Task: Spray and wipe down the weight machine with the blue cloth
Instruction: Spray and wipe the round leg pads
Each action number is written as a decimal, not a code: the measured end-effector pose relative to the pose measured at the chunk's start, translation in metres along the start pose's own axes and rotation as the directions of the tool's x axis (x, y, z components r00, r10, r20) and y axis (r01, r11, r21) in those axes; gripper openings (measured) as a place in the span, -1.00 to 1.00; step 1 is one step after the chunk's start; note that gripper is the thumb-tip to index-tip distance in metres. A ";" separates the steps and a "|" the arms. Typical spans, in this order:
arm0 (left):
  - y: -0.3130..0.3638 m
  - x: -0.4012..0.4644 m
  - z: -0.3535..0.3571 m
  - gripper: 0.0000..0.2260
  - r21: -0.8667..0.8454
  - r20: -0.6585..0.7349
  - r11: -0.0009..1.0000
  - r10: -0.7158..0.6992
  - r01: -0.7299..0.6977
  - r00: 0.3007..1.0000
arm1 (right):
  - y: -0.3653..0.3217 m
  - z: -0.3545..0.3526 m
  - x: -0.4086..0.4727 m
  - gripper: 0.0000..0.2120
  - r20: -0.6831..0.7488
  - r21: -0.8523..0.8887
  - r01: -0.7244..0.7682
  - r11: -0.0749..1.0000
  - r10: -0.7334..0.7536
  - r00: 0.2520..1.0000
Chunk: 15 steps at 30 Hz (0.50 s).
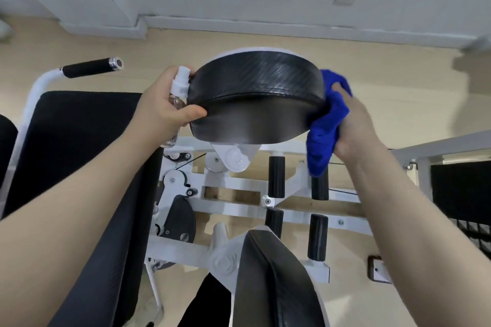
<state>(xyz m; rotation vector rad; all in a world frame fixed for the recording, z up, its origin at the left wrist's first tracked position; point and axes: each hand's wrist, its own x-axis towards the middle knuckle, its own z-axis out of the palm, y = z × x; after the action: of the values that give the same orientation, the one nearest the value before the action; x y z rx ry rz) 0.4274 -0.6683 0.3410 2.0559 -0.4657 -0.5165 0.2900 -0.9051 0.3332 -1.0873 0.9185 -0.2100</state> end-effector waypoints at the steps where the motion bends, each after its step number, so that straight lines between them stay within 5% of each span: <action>1: -0.001 -0.002 0.002 -0.62 -0.009 -0.012 1.000 -0.017 0.017 1.000 | -0.013 0.002 -0.003 -0.86 -0.028 -0.100 0.044 0.994 -0.047 0.998; 4: 0.003 -0.008 0.004 -0.60 -0.005 -0.062 0.999 -0.051 0.051 0.997 | -0.051 0.032 -0.019 -0.80 0.079 -0.516 0.313 0.798 -0.320 0.944; 7: 0.005 -0.012 0.000 -0.59 -0.016 -0.014 0.998 -0.067 0.067 0.998 | -0.053 0.082 -0.042 -0.79 0.184 -0.884 0.370 0.287 -0.512 0.839; 11: 0.003 -0.020 -0.015 -0.65 -0.104 0.104 0.987 -0.115 0.126 0.988 | -0.028 0.137 -0.077 -0.89 0.360 -0.925 0.347 -0.157 -0.659 0.660; 15: -0.004 -0.025 -0.037 -0.73 -0.285 0.266 0.934 -0.139 0.215 0.954 | 0.000 0.159 -0.094 -0.90 0.528 -0.843 0.331 -0.425 -0.537 0.658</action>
<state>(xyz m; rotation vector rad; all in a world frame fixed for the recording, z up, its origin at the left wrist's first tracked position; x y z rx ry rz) 0.4269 -0.6277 0.3599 1.7452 -0.3158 -0.9004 0.3472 -0.7457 0.4073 -3.1701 0.4637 -0.2625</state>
